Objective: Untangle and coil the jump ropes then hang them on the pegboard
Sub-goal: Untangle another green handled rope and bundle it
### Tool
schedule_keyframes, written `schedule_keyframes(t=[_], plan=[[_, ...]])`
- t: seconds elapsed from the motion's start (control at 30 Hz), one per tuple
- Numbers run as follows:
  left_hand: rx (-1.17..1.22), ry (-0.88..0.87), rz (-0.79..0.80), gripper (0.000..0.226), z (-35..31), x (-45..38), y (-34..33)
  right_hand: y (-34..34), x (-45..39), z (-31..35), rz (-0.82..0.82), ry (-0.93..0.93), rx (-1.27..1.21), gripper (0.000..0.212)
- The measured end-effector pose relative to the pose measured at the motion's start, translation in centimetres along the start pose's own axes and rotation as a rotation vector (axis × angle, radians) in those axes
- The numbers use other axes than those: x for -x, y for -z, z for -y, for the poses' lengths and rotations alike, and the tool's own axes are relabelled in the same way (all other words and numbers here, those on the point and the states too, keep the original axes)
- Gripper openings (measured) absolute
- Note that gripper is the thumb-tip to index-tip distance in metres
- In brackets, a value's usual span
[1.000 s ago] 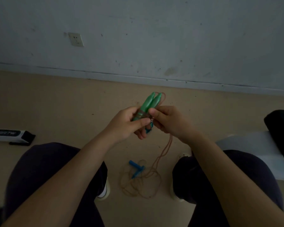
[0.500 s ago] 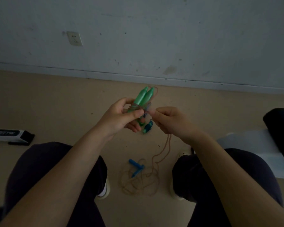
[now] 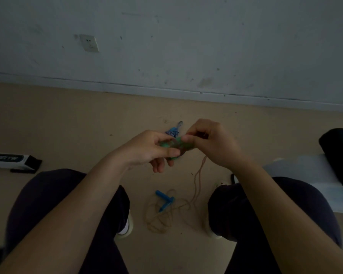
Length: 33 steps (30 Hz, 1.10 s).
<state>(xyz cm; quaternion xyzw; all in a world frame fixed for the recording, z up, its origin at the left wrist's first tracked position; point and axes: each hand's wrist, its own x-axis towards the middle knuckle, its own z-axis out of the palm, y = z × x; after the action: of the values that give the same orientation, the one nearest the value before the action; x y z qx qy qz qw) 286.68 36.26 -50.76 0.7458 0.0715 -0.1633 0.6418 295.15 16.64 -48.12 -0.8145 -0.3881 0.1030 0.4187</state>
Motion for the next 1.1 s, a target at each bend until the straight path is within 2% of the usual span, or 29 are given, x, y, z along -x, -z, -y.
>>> schedule_keyframes(t=[0.1,0.23,0.4,0.47,0.57,0.67,0.77,0.9,1.1], plan=[[-0.010,-0.004,0.099,0.035,-0.5,0.2,0.3,0.0,-0.2,-0.2,-0.035,0.034,0.019,0.009],[-0.075,-0.023,0.148,0.021,-0.5,0.3,0.4,-0.6,-0.3,-0.4,0.019,0.068,0.033,0.015],[-0.033,-0.037,0.173,0.034,-0.2,0.5,0.2,-0.8,-0.6,-0.6,0.014,0.011,0.008,0.016],[-0.028,-0.012,0.130,0.043,-0.3,0.5,-0.3,-0.9,-0.6,-0.6,0.011,0.010,-0.022,0.016],[-0.095,-0.033,0.015,0.025,0.0,0.1,-0.7,-1.2,-0.5,-0.7,-0.002,0.001,-0.025,0.018],[-0.061,-0.074,0.013,0.003,0.3,0.0,-0.8,-1.2,-0.5,-0.9,-0.024,-0.012,-0.058,0.020],[-0.026,-0.133,0.023,0.011,0.2,0.0,-0.5,-1.1,-0.5,-0.8,0.004,-0.055,-0.182,0.026],[-0.028,-0.096,0.037,0.034,-0.1,0.1,-0.7,-1.2,-0.6,-1.0,0.066,-0.081,-0.170,0.022],[0.035,0.033,0.121,0.026,-0.2,0.2,-0.8,-1.5,-0.3,-1.3,0.036,-0.082,-0.172,0.025]])
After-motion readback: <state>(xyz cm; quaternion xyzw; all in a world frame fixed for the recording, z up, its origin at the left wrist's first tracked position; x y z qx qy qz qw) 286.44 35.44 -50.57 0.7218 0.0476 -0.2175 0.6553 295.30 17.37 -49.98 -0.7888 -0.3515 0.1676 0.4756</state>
